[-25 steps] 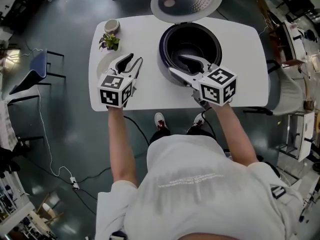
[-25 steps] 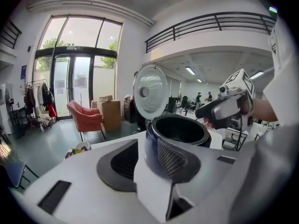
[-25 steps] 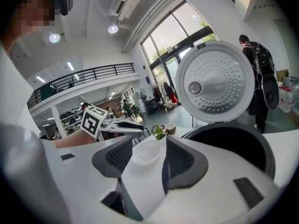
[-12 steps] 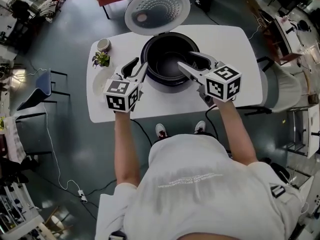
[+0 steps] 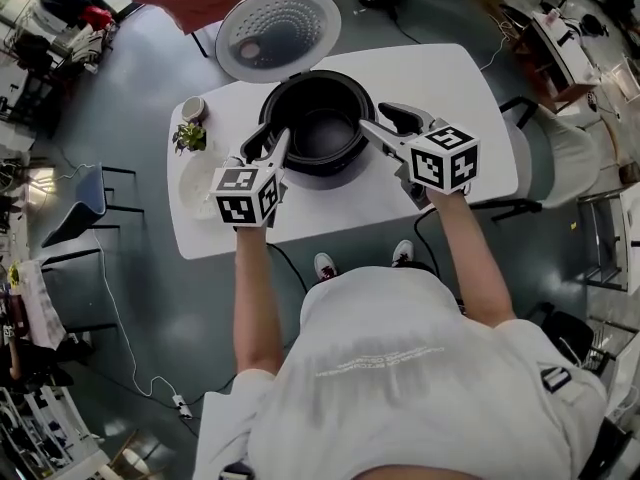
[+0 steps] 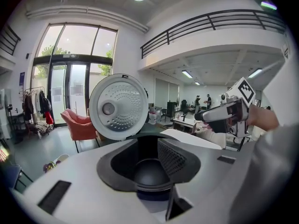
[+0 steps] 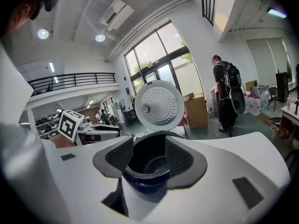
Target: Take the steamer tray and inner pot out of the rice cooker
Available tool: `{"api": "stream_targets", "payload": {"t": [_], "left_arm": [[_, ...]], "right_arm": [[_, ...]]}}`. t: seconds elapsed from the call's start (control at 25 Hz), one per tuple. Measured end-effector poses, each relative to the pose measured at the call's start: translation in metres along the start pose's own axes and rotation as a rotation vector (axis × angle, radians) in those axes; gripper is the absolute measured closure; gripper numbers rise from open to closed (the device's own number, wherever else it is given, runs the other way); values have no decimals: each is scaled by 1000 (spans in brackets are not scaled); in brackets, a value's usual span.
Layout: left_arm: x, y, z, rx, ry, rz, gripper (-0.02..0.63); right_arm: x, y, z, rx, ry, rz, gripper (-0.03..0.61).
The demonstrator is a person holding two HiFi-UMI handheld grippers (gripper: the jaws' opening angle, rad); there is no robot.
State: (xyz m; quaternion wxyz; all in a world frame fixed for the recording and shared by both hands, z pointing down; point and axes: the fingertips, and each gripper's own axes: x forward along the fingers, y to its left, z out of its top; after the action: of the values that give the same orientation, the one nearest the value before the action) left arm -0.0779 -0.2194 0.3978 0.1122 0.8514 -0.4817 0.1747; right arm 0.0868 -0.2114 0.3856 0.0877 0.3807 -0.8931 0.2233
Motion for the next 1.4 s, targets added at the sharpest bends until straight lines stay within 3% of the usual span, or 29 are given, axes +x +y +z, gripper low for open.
{"api": "stream_targets", "payload": {"t": [0.64, 1.4], "left_arm": [[20, 21, -52, -52, 123, 56, 420], [62, 55, -72, -73, 205, 74, 373]], "right_arm": [[22, -27, -43, 85, 123, -33, 353], [66, -57, -45, 124, 133, -69, 347]]}}
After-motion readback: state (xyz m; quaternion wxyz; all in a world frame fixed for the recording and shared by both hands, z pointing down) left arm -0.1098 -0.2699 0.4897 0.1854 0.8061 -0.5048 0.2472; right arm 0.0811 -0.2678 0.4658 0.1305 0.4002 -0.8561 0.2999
